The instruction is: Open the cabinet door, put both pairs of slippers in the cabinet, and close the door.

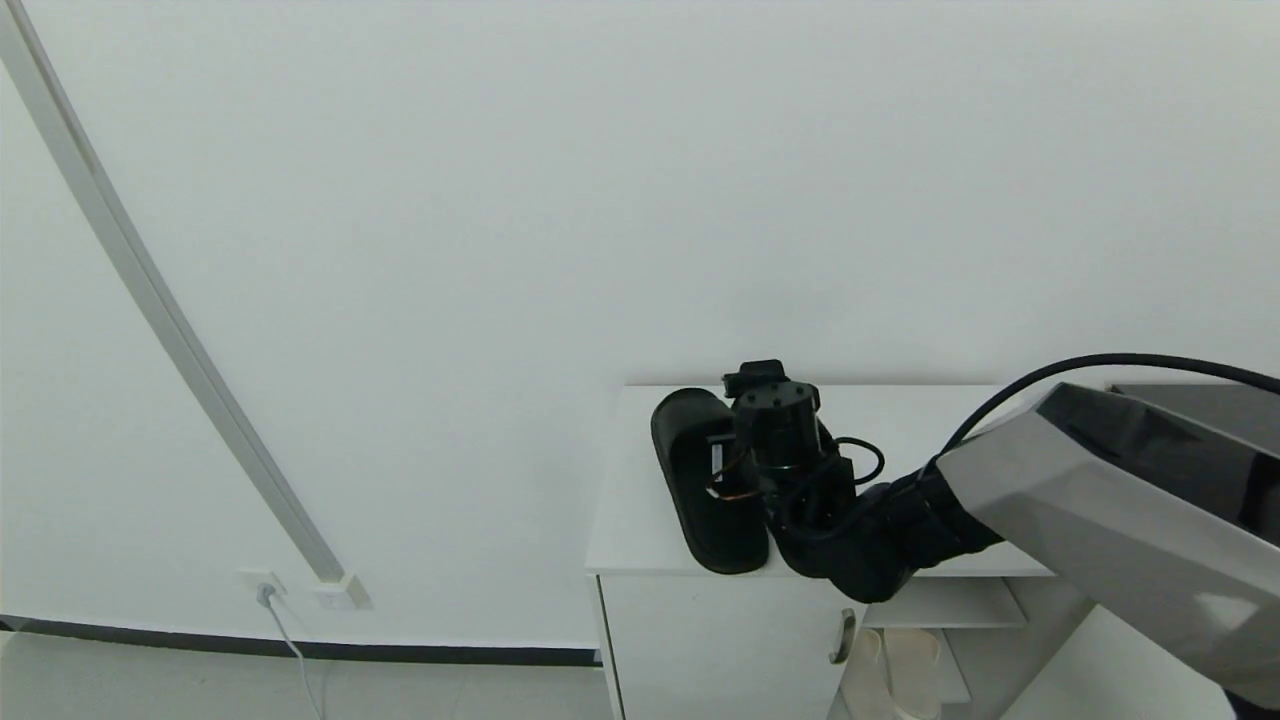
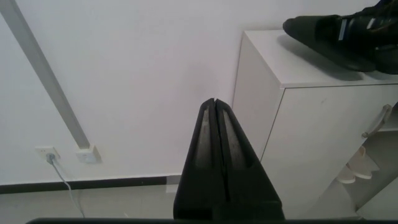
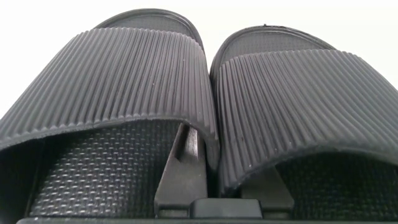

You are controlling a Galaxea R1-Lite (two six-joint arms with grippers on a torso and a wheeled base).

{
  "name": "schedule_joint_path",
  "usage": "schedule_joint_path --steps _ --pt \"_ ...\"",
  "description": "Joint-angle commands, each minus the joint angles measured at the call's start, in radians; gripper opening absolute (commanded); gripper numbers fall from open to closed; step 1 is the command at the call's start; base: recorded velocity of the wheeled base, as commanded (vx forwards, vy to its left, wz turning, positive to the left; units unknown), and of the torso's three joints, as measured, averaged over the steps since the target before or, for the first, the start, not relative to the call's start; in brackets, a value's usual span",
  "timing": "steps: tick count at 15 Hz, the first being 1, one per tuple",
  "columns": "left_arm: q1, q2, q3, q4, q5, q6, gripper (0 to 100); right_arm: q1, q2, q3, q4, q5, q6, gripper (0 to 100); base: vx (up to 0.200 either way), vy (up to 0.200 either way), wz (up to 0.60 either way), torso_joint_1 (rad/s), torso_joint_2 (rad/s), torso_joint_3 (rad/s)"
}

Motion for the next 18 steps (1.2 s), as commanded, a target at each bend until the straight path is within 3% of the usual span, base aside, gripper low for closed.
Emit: schedule_joint_path --steps 1,8,18 --pt "0.000 0.000 0.000 0.000 0.000 0.001 0 0.026 -0.144 0.120 -0.006 0.046 0.001 0 0.000 0.000 0.00 0.000 0.00 0.000" --pt "0.000 0.000 0.000 0.000 0.000 0.003 0 0.088 -0.457 0.459 -0.057 0.188 -0.013 0 0.000 0.000 0.00 0.000 0.00 0.000" --pt "0.000 0.000 0.000 0.000 -0.001 0.003 0 0.131 -0.474 0.500 -0.044 0.197 -0.016 0 0.000 0.000 0.00 0.000 0.00 0.000"
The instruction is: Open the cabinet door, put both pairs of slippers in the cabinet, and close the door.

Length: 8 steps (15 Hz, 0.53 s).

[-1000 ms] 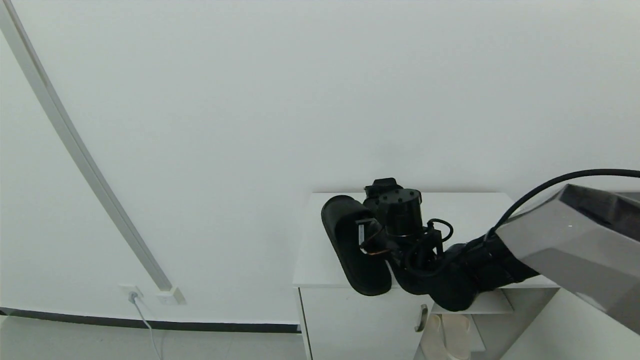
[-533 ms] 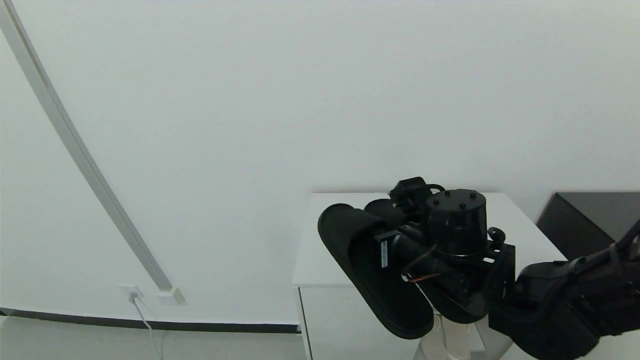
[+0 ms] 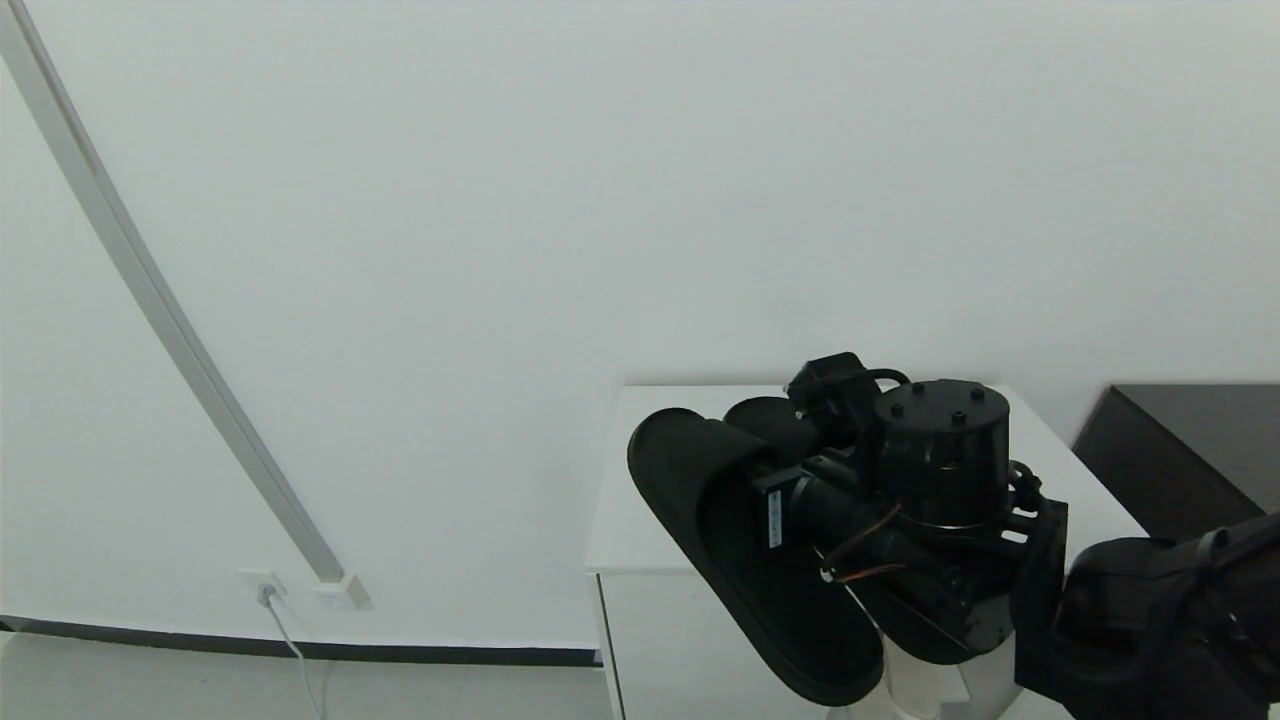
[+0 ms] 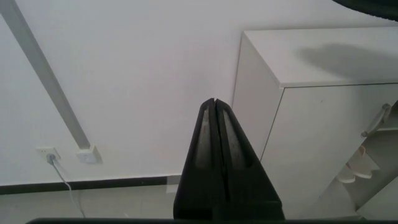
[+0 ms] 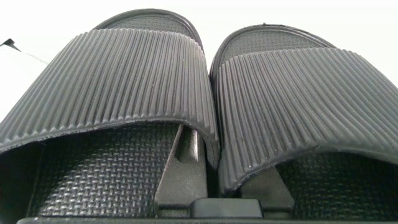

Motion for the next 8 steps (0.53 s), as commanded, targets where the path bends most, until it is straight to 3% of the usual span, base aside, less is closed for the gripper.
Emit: schedule_joint_path --steps 1,8 --pt "0.000 0.000 0.000 0.000 0.000 -0.001 0 0.009 0.000 0.010 0.000 -0.001 0.000 0 -0.200 0.000 0.00 -0.002 0.01 -0.002" --pt "0.000 0.000 0.000 0.000 0.000 0.000 0 0.015 0.001 0.033 -0.006 -0.002 -0.006 0 -0.200 0.000 0.00 0.002 0.00 0.004"
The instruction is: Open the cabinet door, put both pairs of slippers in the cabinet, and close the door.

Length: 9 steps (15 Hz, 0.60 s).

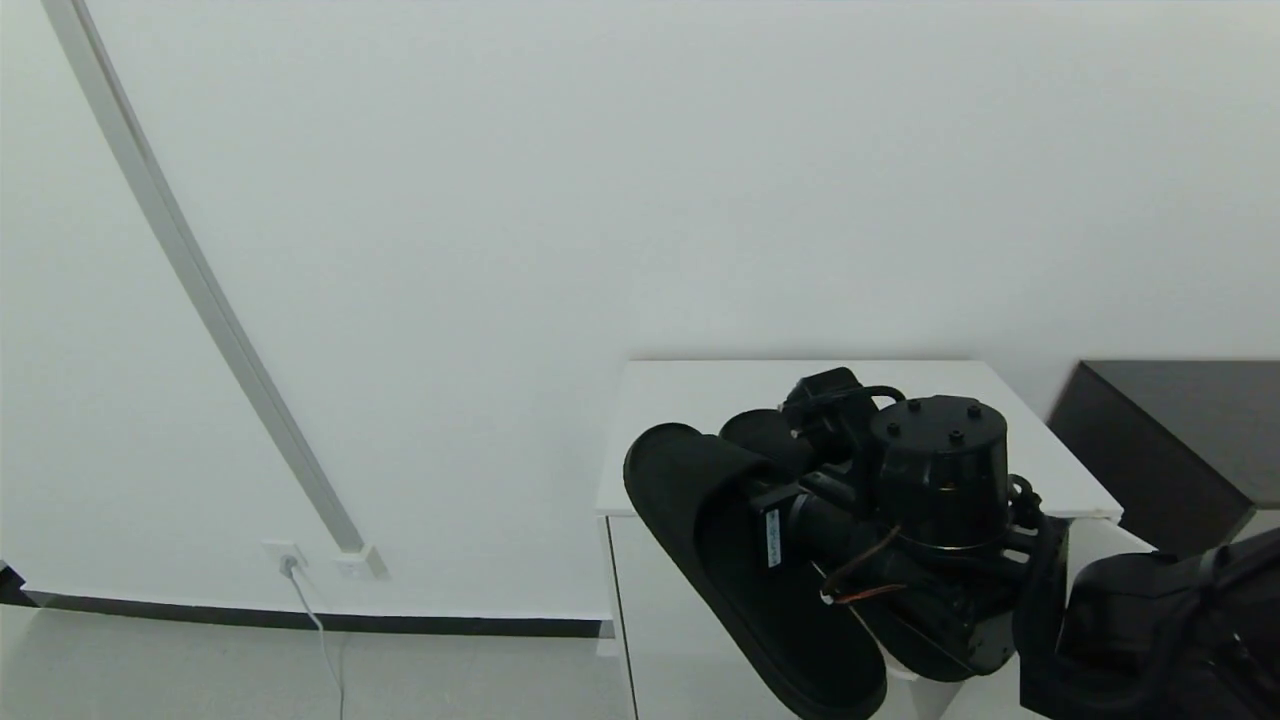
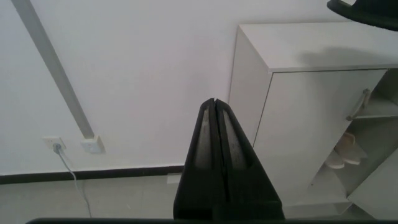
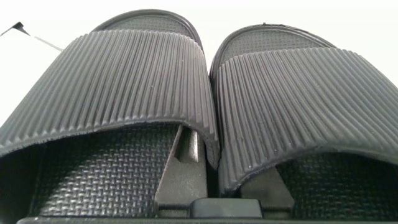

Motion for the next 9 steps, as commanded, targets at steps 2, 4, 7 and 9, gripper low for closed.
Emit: schedule_joint_path --steps 2,4,7,9 --pt "0.000 0.000 0.000 0.000 0.000 -0.001 0 0.001 0.004 0.007 0.001 0.002 0.000 0 -0.100 0.000 0.00 0.004 0.00 0.001" --pt "0.000 0.000 0.000 0.000 0.000 -0.001 0 0.001 0.005 0.007 0.001 0.003 0.002 0 0.000 0.000 0.00 0.000 0.00 0.000" --pt "0.000 0.000 0.000 0.000 0.000 -0.001 0 0.000 0.011 0.012 -0.001 0.003 0.002 0 0.000 0.000 0.00 0.000 0.00 0.000" --pt "0.000 0.000 0.000 0.000 0.000 -0.001 0 0.000 0.013 0.012 -0.001 0.002 0.002 0 0.000 0.000 0.00 0.000 0.00 0.000"
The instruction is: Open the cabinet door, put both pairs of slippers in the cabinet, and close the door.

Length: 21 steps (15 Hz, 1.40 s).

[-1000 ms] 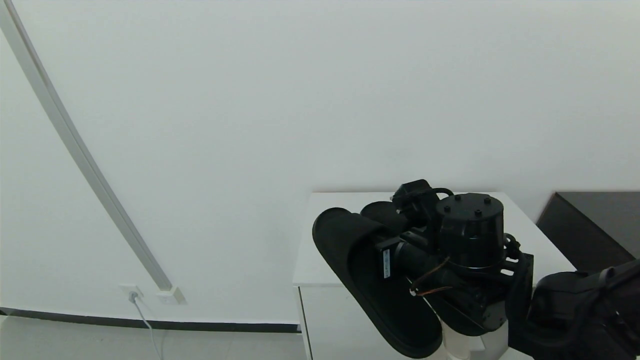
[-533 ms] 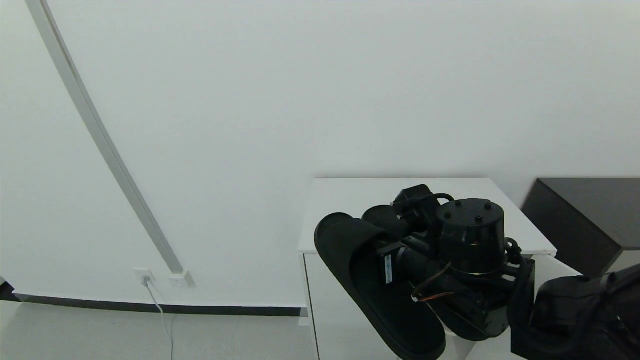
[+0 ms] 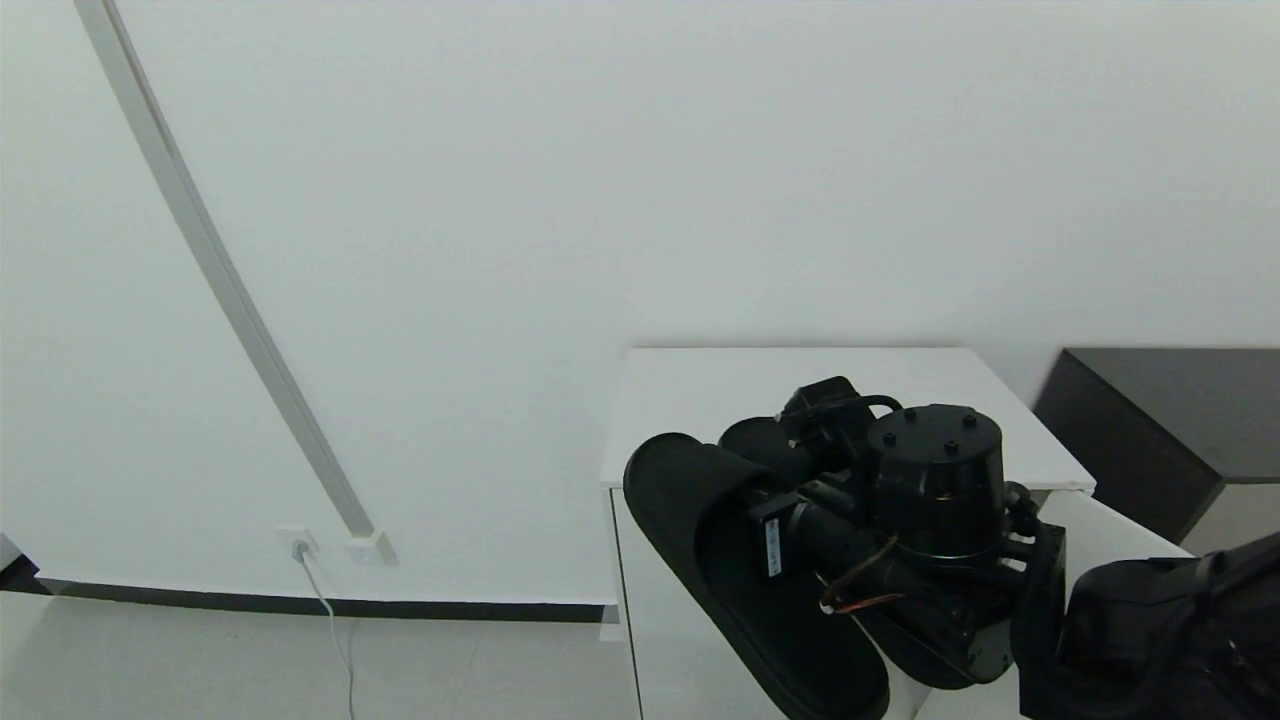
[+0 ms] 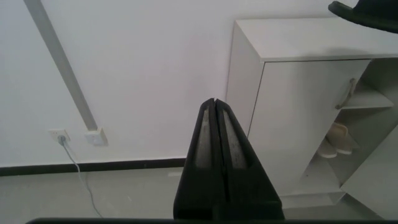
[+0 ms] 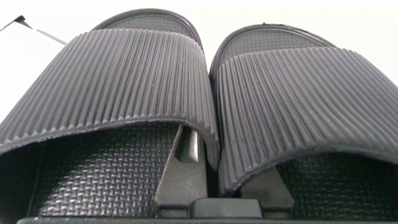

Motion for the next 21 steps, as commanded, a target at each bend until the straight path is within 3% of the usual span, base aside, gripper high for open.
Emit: schedule_joint_path --steps 1,10,21 --pt "0.000 0.000 0.000 0.000 0.000 0.000 0 0.000 0.008 0.002 0.000 -0.001 0.000 0 0.000 0.000 0.00 0.000 0.00 0.000" --pt "0.000 0.000 0.000 0.000 0.000 0.000 0 0.000 0.015 0.002 -0.002 -0.004 0.000 0 0.000 0.000 0.00 0.000 0.00 0.000" --pt "0.000 0.000 0.000 0.000 0.000 -0.003 0 0.000 0.012 0.031 -0.032 -0.004 0.000 0 0.000 -0.200 0.00 0.004 0.00 0.000"
